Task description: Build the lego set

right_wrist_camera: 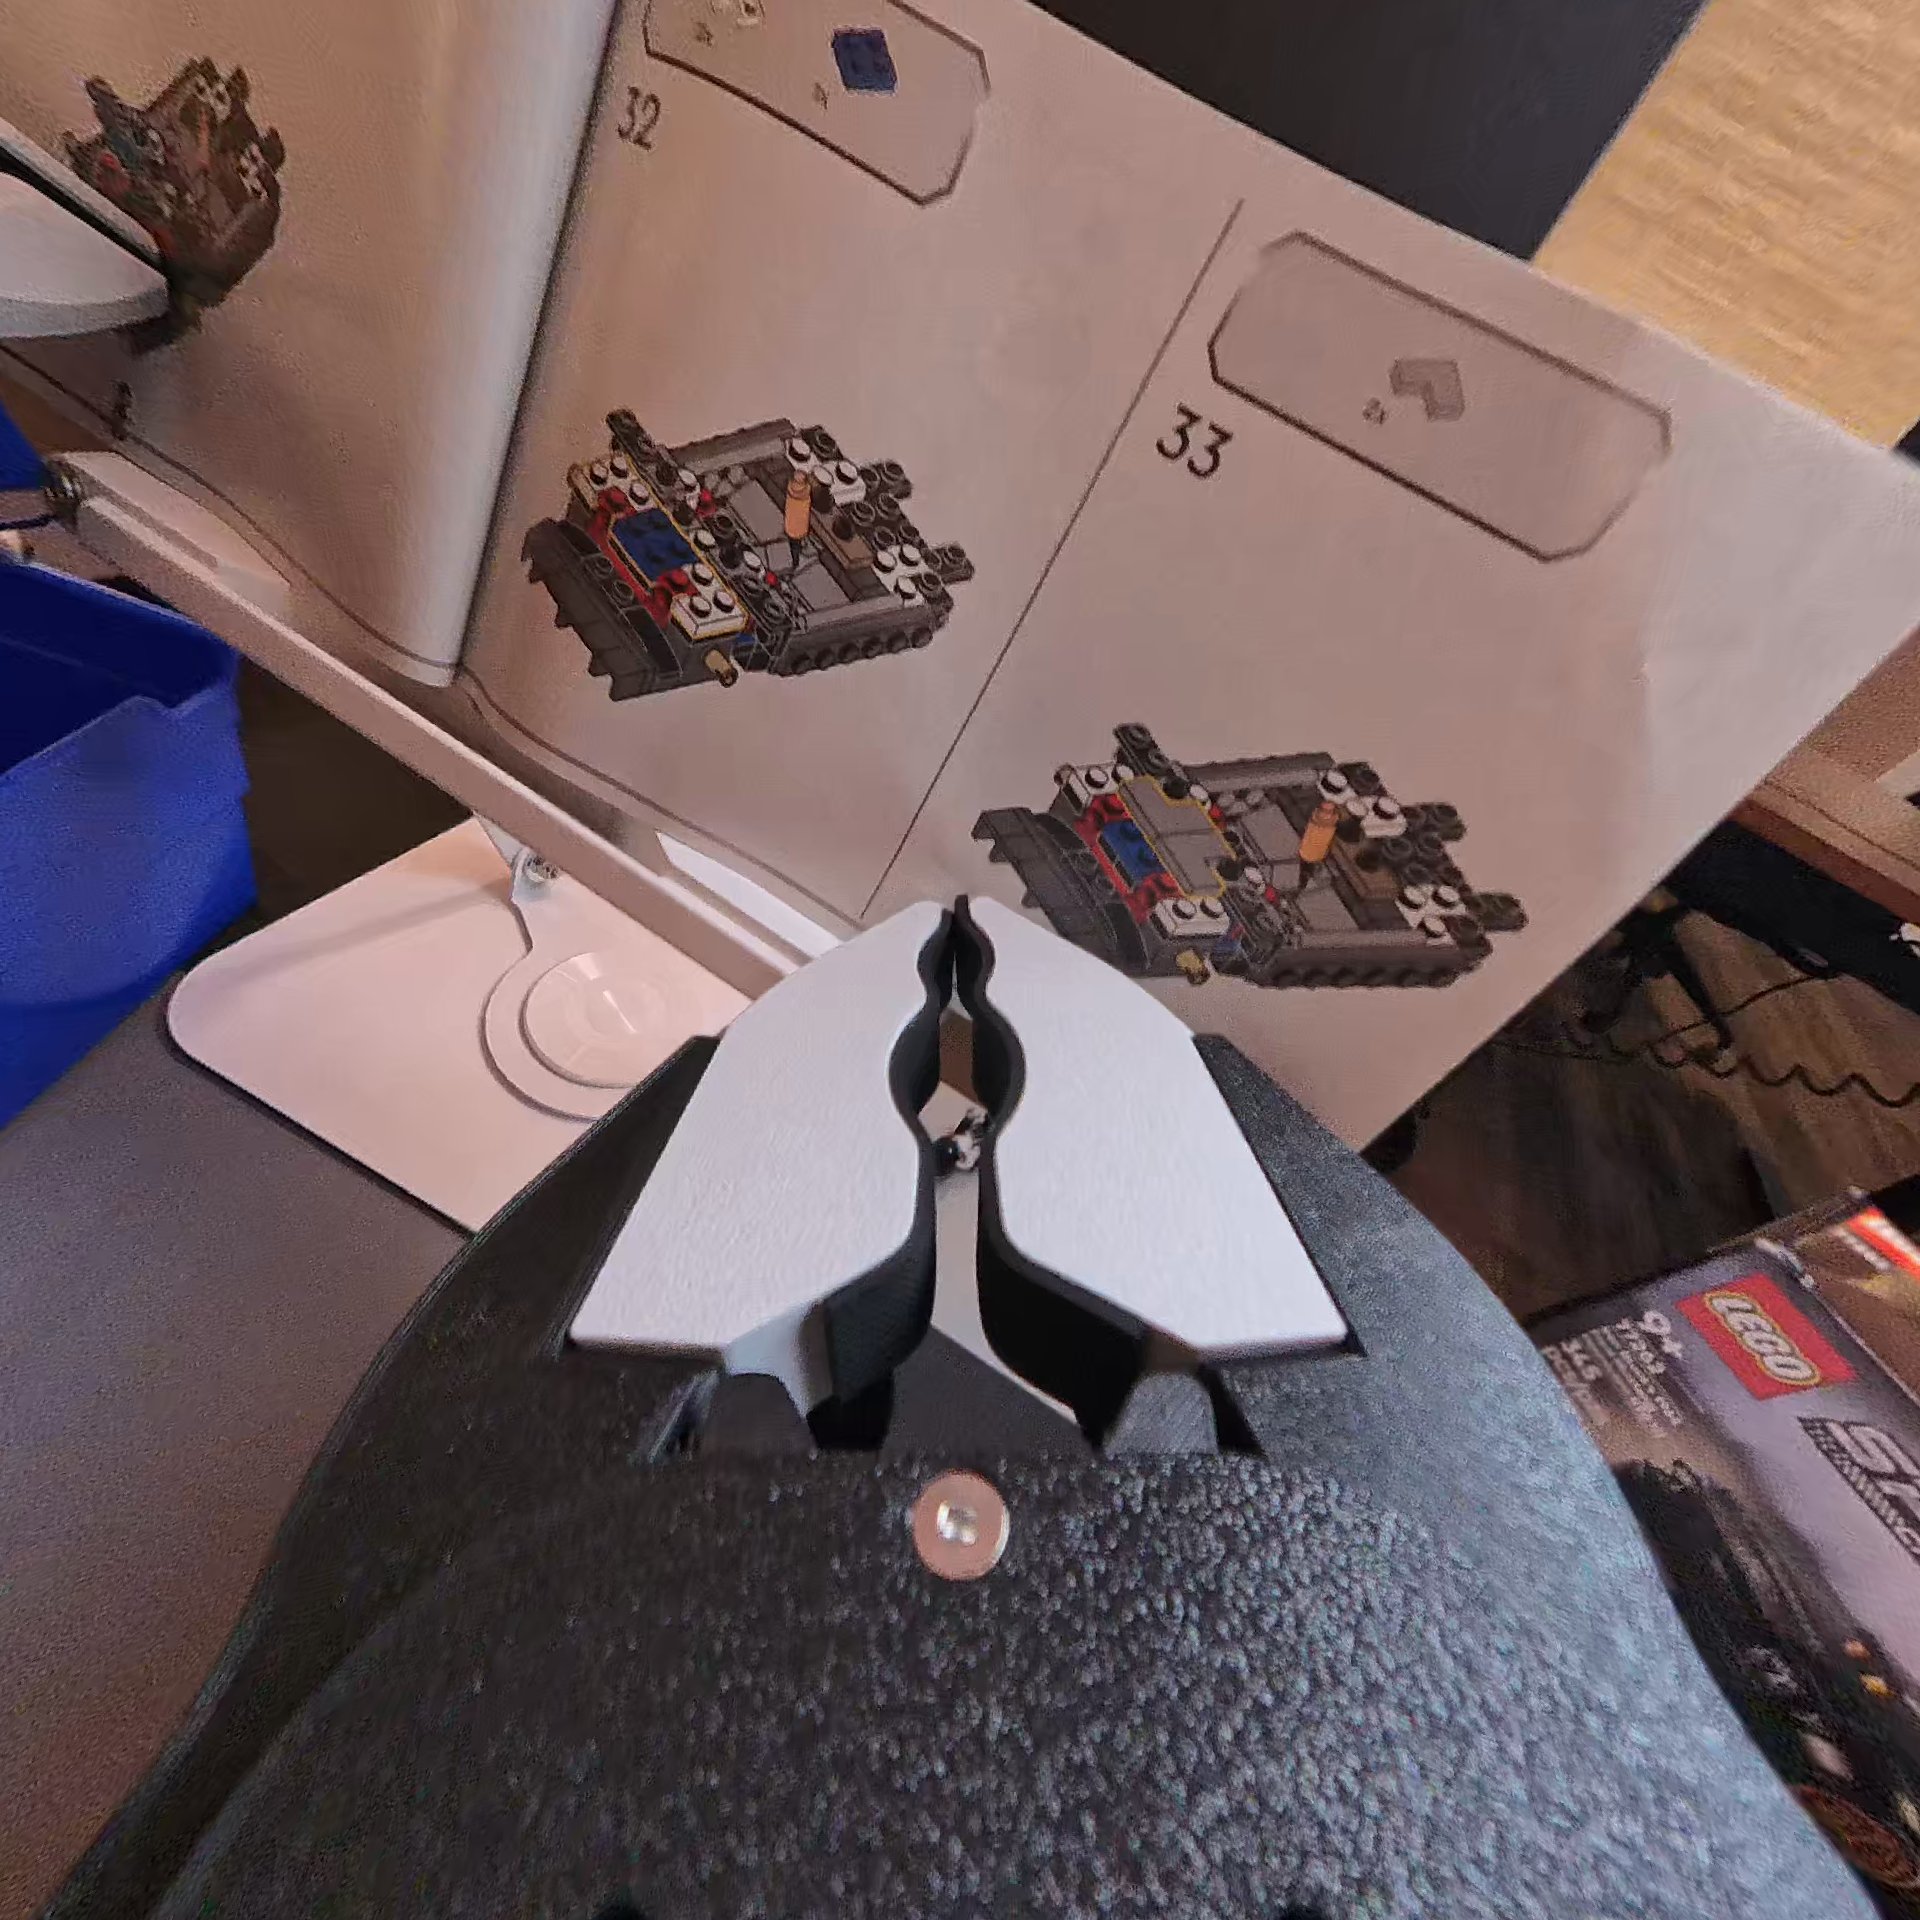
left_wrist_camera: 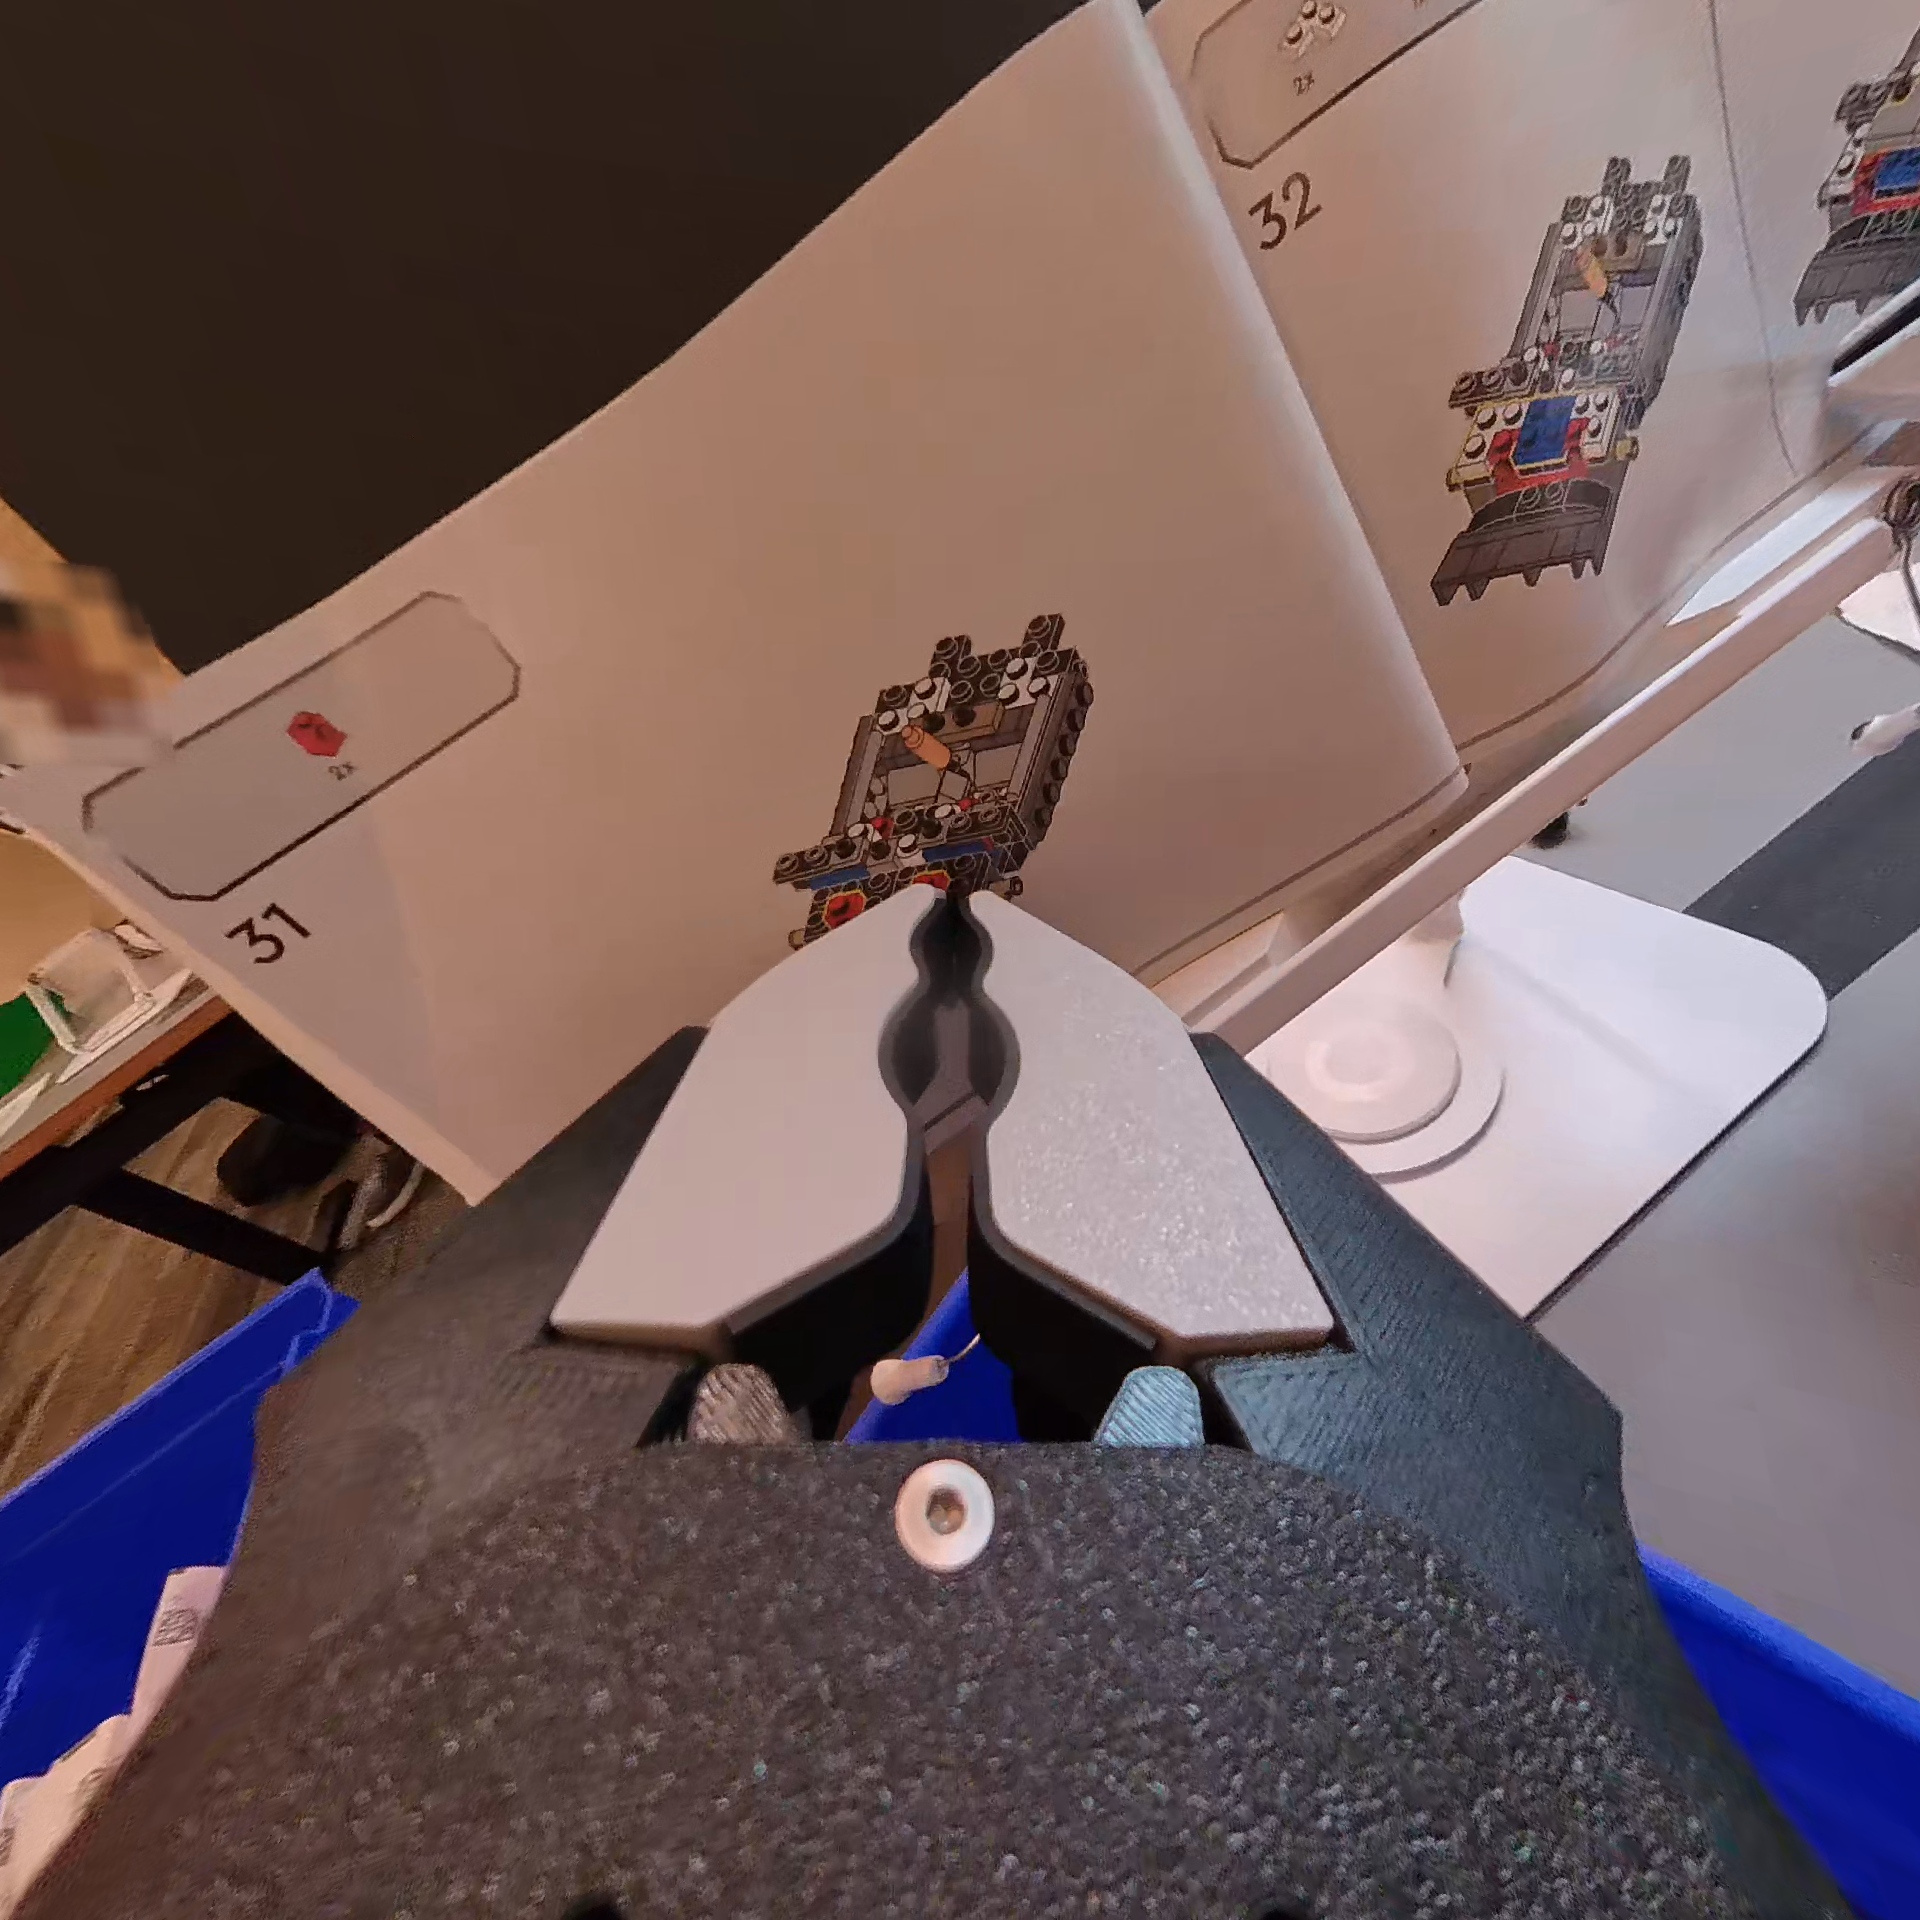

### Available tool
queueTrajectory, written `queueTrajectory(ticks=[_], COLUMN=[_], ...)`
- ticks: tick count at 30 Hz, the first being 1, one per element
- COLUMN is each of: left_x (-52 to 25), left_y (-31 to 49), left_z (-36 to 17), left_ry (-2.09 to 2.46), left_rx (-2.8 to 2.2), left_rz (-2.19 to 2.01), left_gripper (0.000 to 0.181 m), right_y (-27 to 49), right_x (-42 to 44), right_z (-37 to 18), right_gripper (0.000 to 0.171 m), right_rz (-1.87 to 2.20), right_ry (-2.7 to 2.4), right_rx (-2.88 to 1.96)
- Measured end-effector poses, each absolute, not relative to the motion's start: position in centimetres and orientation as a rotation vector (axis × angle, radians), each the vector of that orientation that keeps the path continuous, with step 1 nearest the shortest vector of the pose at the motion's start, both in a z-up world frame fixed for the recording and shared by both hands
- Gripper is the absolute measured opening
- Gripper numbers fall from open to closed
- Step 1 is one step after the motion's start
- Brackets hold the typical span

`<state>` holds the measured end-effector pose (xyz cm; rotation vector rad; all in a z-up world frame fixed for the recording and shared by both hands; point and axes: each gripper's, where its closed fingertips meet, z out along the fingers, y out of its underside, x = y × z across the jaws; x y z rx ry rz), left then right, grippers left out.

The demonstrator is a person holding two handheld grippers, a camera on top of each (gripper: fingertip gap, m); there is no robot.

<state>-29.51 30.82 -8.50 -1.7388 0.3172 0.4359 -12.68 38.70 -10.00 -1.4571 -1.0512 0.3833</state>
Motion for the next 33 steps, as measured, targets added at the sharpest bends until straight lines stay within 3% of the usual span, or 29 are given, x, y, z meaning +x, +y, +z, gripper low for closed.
queueTrajectory(ticks=[6, 11, 20, 22, 24, 33], left_x=[-29.2, -27.7, -21.3, -18.9, -16.7, -10.1], left_y=[30.1, 28.4, 20.4, 17.8, 15.6, 8.7], left_z=[-8.5, -6.3, -1.9, -2.3, -3.7, -12.4], left_ry=[0.292, 0.227, 0.12, 0.16, 0.183, 0.256], left_rx=[-1.778, -1.731, -1.511, -1.475, -1.484, -1.61], left_rz=[0.443, 0.37, 0.137, 0.068, -0.008, -0.167], left_gripper=[0.0, 0.013, 0.002, 0.0, 0.0, 0.0], right_y=[37.8, 34.5, 26.0, 24.7, 23.6, 21.1], right_x=[-11.4, -9.0, -2.3, -0.8, 0.4, 1.5], right_z=[-10.6, -8.5, -8.6, -9.0, -9.5, -16.1], right_gripper=[0.005, 0.011, 0.02, 0.017, 0.0, 0.0], right_rz=[0.458, 0.572, 0.587, 0.597, 0.605, 0.579], right_ry=[-1.034, -0.991, -1.068, -1.052, -1.03, -1.213], right_rx=[-1.485, -1.451, -1.441, -1.454, -1.456, -1.572])
